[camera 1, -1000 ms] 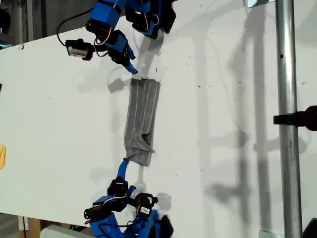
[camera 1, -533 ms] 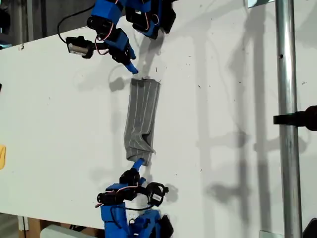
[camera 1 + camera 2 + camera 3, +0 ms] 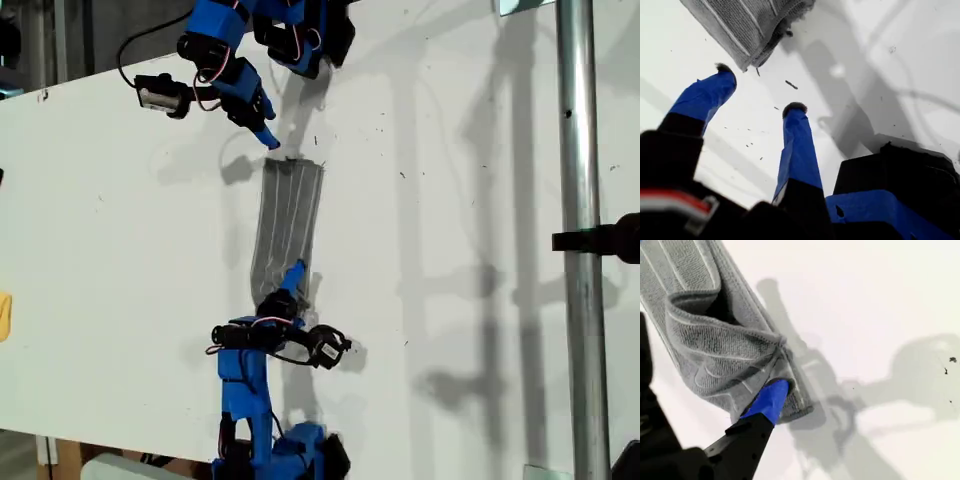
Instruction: Grasp corners of a towel and fold twice.
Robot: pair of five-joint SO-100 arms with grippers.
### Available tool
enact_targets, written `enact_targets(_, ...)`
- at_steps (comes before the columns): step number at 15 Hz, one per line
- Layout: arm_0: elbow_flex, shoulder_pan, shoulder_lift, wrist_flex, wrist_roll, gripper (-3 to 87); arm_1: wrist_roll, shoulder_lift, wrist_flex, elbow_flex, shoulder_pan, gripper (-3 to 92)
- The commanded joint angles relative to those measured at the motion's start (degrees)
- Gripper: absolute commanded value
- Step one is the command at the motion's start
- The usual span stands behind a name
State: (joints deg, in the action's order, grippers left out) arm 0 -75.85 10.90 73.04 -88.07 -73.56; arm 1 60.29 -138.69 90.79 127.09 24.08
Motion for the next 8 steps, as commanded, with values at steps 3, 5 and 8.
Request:
enact_targets(3,-3.4,3.3,2.8,2.3,0.5,30.1,0.4,-1.8,-0.8,0.0,-1.0,23.5)
enact_targets(5,-7.2,5.2,3.0,3.2,1.0,30.5,0.4,-2.0,-0.9,0.1,-1.1,23.4)
enact_targets(8,-9.7,7.3,2.6,6.2,3.2,26.7,0.4,-3.0,-1.1,0.3,-1.6,23.0)
